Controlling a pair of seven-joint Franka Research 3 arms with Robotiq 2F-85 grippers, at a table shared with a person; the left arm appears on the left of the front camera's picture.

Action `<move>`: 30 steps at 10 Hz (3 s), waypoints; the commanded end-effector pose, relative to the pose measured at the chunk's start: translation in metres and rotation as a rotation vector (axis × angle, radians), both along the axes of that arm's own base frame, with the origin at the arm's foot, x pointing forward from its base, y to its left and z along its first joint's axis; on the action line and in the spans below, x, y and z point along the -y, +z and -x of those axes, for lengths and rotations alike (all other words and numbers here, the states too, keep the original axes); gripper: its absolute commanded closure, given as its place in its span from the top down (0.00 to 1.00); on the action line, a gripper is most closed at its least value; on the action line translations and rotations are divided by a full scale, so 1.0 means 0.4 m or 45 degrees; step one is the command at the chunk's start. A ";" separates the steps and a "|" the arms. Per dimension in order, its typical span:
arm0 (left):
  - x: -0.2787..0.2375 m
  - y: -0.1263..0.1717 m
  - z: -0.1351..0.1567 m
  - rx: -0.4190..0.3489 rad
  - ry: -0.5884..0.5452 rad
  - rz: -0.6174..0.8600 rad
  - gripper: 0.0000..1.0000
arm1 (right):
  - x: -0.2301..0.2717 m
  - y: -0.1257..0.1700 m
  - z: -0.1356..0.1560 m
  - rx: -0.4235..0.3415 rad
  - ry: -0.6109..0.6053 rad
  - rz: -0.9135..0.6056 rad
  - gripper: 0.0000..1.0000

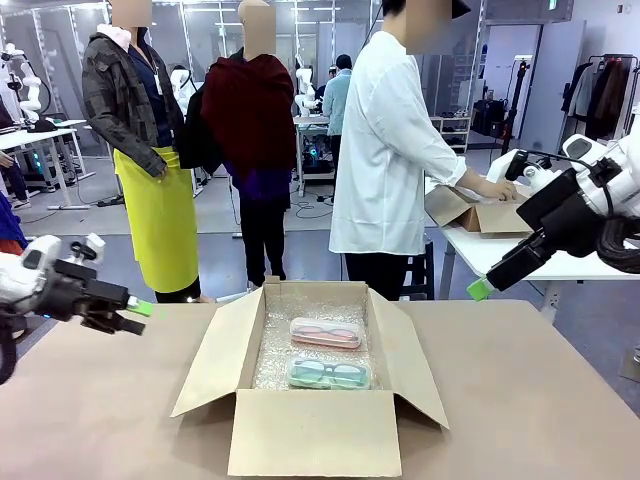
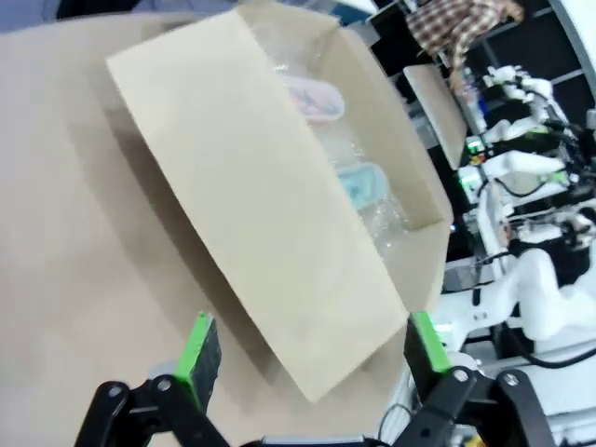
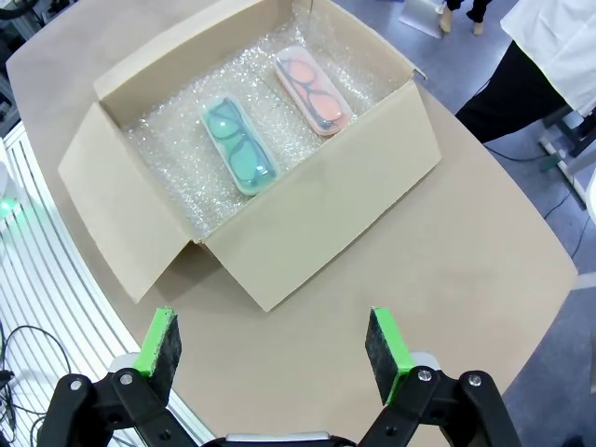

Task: Pack the glasses set securely to prepare it for shipping.
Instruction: Position the Package Box on the left side of the table.

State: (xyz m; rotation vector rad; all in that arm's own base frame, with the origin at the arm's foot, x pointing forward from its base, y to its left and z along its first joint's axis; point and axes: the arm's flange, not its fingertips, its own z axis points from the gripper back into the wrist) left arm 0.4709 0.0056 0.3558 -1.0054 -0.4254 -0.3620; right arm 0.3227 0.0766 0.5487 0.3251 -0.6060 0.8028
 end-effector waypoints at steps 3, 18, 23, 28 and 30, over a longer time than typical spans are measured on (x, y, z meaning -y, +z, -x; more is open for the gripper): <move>0.013 -0.040 -0.081 -0.120 0.061 -0.008 1.00 | -0.001 0.002 0.002 0.012 0.005 0.008 1.00; 0.157 -0.234 -0.125 -0.276 0.093 0.106 1.00 | -0.001 0.002 0.002 0.012 0.005 0.008 1.00; 0.152 -0.251 -0.105 -0.292 0.027 0.281 0.43 | -0.001 0.002 0.002 0.012 0.005 0.008 1.00; 0.120 -0.250 -0.081 -0.246 0.027 0.357 0.05 | -0.001 0.002 0.002 0.012 0.005 0.008 1.00; 0.115 -0.247 -0.072 -0.231 -0.005 0.399 0.00 | -0.001 0.002 0.002 0.012 0.005 0.008 1.00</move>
